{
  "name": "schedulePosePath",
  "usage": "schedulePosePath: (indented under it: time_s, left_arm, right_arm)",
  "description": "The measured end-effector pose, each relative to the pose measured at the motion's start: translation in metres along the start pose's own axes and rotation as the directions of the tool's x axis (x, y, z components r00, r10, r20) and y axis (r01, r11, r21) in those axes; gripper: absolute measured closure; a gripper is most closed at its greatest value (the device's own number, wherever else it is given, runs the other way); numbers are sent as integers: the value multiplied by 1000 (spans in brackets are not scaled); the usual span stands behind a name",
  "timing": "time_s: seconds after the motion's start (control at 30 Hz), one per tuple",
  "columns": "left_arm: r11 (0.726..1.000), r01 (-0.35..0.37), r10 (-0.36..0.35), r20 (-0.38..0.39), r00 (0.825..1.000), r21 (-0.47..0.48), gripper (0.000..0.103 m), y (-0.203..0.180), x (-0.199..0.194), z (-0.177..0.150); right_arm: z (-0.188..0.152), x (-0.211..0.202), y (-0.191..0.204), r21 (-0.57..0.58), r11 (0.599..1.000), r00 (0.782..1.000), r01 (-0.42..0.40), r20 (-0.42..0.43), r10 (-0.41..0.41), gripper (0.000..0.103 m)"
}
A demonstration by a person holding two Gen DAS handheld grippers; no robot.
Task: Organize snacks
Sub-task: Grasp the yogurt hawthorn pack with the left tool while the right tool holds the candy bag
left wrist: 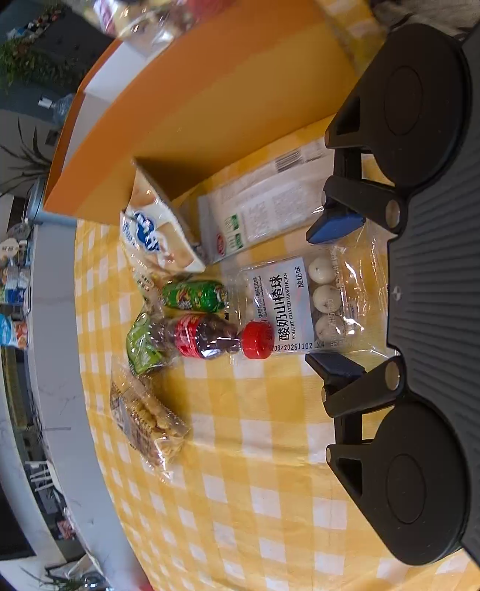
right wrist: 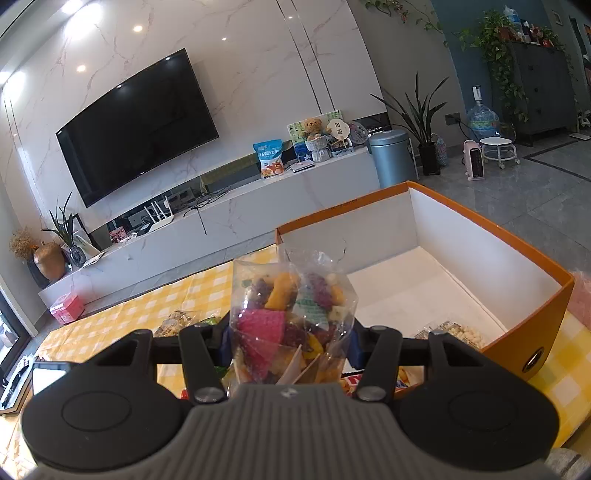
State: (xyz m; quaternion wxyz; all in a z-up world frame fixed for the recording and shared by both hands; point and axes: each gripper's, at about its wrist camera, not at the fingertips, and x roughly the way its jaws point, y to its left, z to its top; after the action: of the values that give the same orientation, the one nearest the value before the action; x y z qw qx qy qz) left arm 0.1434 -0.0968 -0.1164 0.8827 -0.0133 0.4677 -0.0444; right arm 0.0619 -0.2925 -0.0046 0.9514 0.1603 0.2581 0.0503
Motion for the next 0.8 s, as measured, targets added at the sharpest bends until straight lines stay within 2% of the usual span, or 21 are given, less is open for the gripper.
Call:
schedulePosePath:
  time_s: [0.1, 0.43, 0.57, 0.6, 0.63, 0.8]
  left_arm:
    - [998, 55, -55, -3, 998, -8, 31, 5, -9, -7]
    - [989, 148, -148, 14, 989, 17, 33, 11, -46, -14]
    - [975, 217, -217, -1, 976, 56, 38, 9, -54, -18]
    - [974, 218, -218, 2, 976, 62, 49, 9, -55, -19]
    - [976, 208, -209, 3, 978, 69, 53, 7, -57, -19]
    - [968, 231, -234, 19, 972, 98, 57, 2, -63, -18]
  right_arm:
    - [0, 1, 0, 4, 1000, 1000, 1, 1, -1, 49]
    - [-1, 1, 1, 18, 1000, 1000, 6, 2, -6, 49]
    - [-2, 1, 1, 25, 1000, 1000, 5, 2, -5, 49]
    - [-2, 1, 1, 26, 1000, 1000, 5, 2, -6, 49]
    - [-2, 1, 1, 27, 1000, 1000, 6, 2, -6, 49]
    - [-1, 1, 1, 34, 999, 1000, 3, 1, -3, 49]
